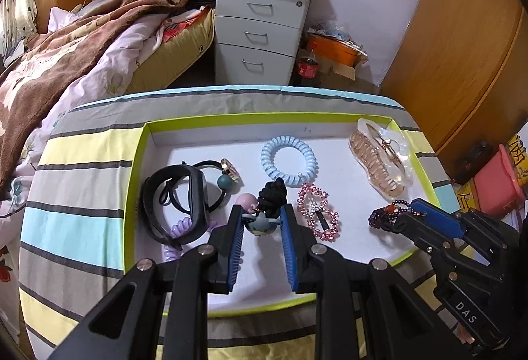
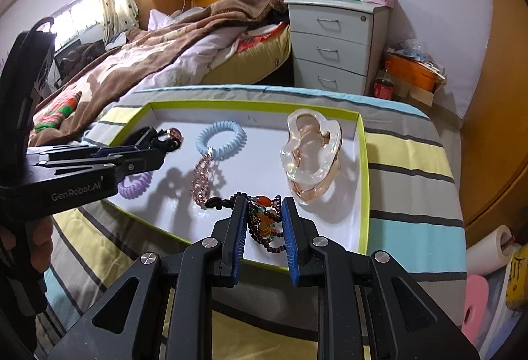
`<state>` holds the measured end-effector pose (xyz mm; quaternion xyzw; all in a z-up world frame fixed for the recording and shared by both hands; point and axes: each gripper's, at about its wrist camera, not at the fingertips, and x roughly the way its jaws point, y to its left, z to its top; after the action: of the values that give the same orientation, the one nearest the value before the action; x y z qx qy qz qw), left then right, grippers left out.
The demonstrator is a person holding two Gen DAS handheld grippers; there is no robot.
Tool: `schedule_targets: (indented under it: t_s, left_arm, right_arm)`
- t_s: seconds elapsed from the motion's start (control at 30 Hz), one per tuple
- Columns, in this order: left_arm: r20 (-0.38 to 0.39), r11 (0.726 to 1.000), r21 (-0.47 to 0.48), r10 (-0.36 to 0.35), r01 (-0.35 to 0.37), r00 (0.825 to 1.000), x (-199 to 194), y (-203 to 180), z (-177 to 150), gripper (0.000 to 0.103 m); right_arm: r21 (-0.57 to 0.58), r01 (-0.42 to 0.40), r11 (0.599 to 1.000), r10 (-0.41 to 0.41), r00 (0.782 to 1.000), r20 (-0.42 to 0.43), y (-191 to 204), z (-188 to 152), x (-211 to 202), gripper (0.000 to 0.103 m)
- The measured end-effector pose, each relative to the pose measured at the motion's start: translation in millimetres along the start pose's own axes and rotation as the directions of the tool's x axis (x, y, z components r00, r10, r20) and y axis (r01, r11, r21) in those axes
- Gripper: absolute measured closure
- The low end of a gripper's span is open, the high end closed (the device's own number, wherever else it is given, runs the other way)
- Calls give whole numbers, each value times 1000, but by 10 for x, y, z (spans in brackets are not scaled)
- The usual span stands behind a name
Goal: Organize jewelry
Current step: 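Carry the pink-ball hair tie in the left tool and bracelet in the right tool into the box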
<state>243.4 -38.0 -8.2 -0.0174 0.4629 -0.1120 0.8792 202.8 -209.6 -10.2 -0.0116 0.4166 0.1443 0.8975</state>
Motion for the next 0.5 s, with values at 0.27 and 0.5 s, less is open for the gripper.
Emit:
schedule_targets:
  t_s: [0.27,0.5]
  left_arm:
    - [-27,1000,-4,-1,1,1000,116,12,-8,79]
    - [-35,1000,1,-2,2,999,158,-3,-12,79]
  right_arm:
    - [-21,2,1000,-2,999,-32,12,7,105,81]
    - [-36,11,999,-13,998,-54,7,6,149,81]
